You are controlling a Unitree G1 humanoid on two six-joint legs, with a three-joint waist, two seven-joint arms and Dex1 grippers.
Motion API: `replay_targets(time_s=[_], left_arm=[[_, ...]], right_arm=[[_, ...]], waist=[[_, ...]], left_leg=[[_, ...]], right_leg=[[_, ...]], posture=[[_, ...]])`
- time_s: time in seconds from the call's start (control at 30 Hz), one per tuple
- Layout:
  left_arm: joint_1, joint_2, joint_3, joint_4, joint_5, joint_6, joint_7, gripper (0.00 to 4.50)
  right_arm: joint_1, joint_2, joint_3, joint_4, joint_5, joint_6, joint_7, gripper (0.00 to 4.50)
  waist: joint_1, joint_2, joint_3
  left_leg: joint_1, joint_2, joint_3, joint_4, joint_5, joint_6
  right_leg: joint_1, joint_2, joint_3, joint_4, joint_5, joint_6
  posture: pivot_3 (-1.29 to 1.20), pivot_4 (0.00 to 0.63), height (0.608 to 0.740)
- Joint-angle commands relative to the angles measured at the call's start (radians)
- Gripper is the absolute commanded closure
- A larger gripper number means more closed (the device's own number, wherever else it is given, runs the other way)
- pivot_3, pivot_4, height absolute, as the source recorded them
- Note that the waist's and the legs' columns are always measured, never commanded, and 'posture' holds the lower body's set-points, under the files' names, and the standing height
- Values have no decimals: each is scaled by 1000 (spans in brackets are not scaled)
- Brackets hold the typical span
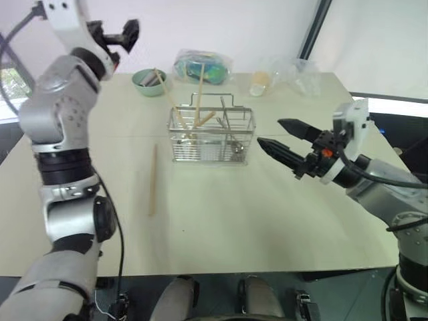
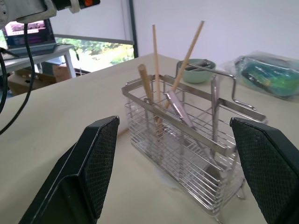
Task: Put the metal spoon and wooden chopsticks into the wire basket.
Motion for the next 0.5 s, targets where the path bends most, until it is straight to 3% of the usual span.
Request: replay_targets(time_s=[0.03,0.13,0.27,0.5], left_arm=[[-6,39,-46,45,-5,291,-16,63],[38,53,-73,56,-29,456,-67,63],[86,69,-125,100,-10,522,-113,63],[85,14,-204,210,19,496,-168,63]], right_arm=[[34,-56,27,-37,-79,-48,102,581],[93,-105,32,-57,-112,-78,204,581],[114,-112,28,-55,-131,-100,252,581],[123,-73,38,-66,-138,-98,231,581]], waist=[[0,0,0],[-3,0,0],[-11,-1,1],[-3,0,1]], left_leg=[[1,0,0,0,0,0],[2,-1,0,0,-1,1],[2,0,1,-1,-1,1],[2,1,1,-1,-1,1]], right_leg=[[0,0,0,0,0,0],[0,0,0,0,0,0],[0,0,0,0,0,1],[1,-1,0,0,0,0]], posture=[[0,150,643],[0,150,643],[0,150,643],[0,150,643]])
